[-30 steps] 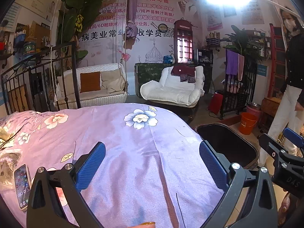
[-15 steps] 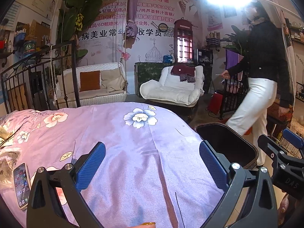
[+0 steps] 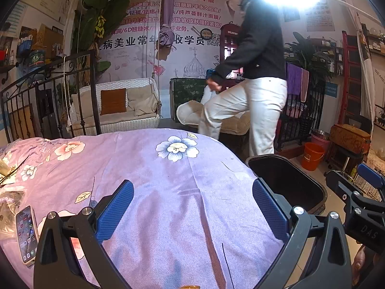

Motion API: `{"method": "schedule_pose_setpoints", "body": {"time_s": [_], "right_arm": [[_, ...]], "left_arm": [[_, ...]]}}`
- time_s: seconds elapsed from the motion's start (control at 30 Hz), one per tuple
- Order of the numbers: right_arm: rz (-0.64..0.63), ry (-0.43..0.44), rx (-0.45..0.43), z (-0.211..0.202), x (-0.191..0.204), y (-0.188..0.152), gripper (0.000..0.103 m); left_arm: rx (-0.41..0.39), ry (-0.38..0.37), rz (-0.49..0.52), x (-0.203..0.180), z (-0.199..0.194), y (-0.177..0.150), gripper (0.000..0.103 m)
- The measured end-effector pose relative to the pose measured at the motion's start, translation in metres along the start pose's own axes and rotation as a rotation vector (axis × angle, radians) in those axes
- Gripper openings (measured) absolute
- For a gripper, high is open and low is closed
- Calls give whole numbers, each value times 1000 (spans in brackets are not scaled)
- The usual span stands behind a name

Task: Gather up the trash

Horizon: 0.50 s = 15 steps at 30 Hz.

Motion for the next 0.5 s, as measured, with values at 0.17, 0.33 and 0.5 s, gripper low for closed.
{"method": "schedule_pose_setpoints", "body": {"time_s": [0.17, 0.33, 0.5], "right_arm": [[4, -2, 0, 1, -1, 0, 98], [5, -4, 1, 2, -1, 0, 98], [4, -5, 3, 3, -1, 0, 98]], "left_arm": [[-1, -2, 1, -2, 0, 1, 98], [1, -5, 2, -2, 0, 1, 98], [4, -8, 2, 0, 1, 1, 98]]}}
Point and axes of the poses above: each gripper's, at about its wrist camera, not at the fingertips, and z roughly the way its jaws point, x to its left, y to its top, the point moved 1 cm from there along z, roughly the way its jaws point, and after that the axes turned 12 degrees about x, right-handed, at the moved point
